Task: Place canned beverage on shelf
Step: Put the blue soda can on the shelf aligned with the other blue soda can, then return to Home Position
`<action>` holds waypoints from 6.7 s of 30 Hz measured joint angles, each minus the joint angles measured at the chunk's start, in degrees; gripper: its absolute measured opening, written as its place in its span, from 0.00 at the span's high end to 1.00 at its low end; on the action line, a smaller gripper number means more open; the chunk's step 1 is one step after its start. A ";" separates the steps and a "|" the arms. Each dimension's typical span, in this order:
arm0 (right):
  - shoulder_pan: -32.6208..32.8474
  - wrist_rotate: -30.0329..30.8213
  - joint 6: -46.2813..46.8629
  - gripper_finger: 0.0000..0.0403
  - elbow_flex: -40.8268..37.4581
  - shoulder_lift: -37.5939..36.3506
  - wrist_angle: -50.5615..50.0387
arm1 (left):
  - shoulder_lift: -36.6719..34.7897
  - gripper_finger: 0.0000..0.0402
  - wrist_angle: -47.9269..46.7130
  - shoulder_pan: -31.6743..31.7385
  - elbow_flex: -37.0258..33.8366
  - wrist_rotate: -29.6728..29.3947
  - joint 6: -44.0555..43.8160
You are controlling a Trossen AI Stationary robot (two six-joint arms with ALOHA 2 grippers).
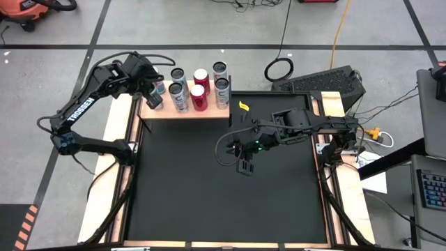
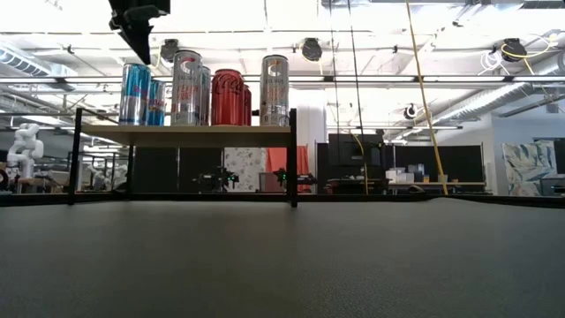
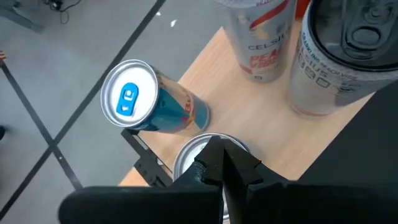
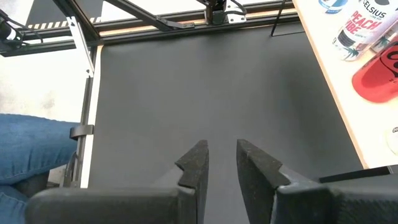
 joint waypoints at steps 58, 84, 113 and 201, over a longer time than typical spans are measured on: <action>-0.01 0.00 0.44 0.83 0.00 0.00 0.00 | -4.03 1.00 -2.40 0.02 0.00 2.88 4.57; 0.78 -0.20 -1.74 0.83 0.00 0.00 -1.70 | -17.02 1.00 -8.00 0.00 0.00 16.96 3.06; 19.02 -3.41 -18.54 0.83 -0.02 -22.43 1.44 | -54.84 1.00 -1.38 0.13 -2.42 30.25 -6.12; 20.85 -9.68 -13.71 0.83 -133.13 -98.44 80.53 | -68.65 1.00 85.96 -5.69 -87.34 26.56 -12.09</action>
